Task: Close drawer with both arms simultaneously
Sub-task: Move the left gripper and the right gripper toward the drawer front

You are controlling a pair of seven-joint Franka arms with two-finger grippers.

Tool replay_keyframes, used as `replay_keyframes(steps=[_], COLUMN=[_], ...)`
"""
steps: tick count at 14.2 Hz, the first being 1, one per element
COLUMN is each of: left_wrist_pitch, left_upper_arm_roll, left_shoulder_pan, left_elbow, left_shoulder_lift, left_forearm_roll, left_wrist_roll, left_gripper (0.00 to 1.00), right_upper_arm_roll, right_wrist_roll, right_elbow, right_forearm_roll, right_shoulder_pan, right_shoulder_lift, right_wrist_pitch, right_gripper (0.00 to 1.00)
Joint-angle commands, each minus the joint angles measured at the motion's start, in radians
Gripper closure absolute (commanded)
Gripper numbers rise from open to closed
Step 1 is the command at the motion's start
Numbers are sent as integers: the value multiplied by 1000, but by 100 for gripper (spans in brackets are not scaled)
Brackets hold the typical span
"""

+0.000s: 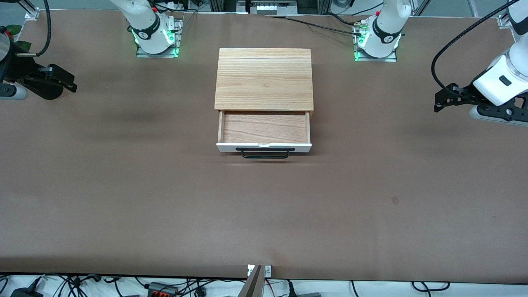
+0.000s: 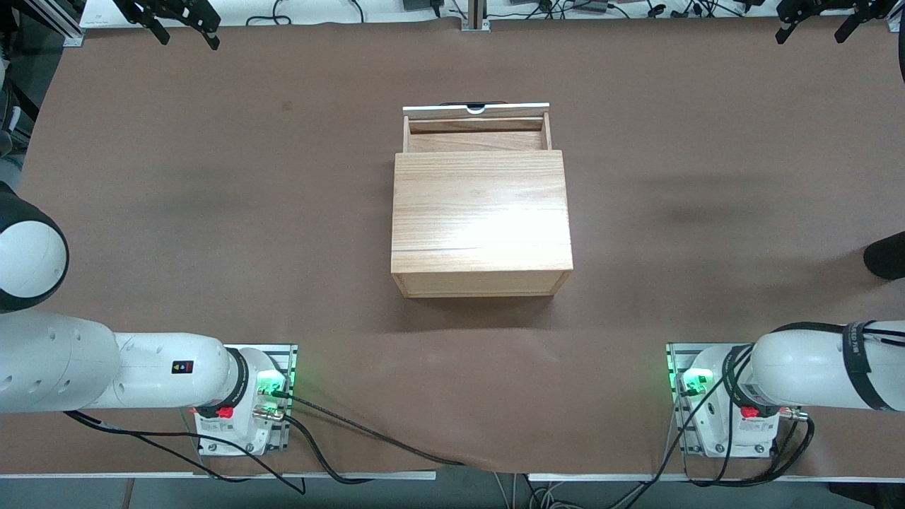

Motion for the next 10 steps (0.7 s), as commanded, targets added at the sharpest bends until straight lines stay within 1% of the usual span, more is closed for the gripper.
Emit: replay_keyframes(steps=[1,4,6,8,10], left_wrist_pitch=[-11,-11,-12,-12,-6], left_upper_arm_roll=[-4,-4,-7,-27,-71], left_shoulder_pan=[2,-1,-10,-13,-15], left_elbow=[6,11,40,74,98], left_shoulder_lift=[1,4,30,62,111], left_forearm_roll=[2,2,2,2,-15], left_wrist_roll=[-11,-11,-14,-15,-22], left_gripper=[0,0,0,0,0], right_upper_arm_roll=[-5,-4,-4,-5,-4], right_wrist_roll=[15,15,15,-3,-5], right_elbow=[14,12,14,14,14], right_forearm_roll=[7,7,7,7,5], right_shoulder_pan=[11,11,11,9,9], right_shoulder_lift=[2,1,2,5,5], right_wrist_pitch=[-15,-17,-15,-15,-17], right_gripper=[0,0,0,0,0])
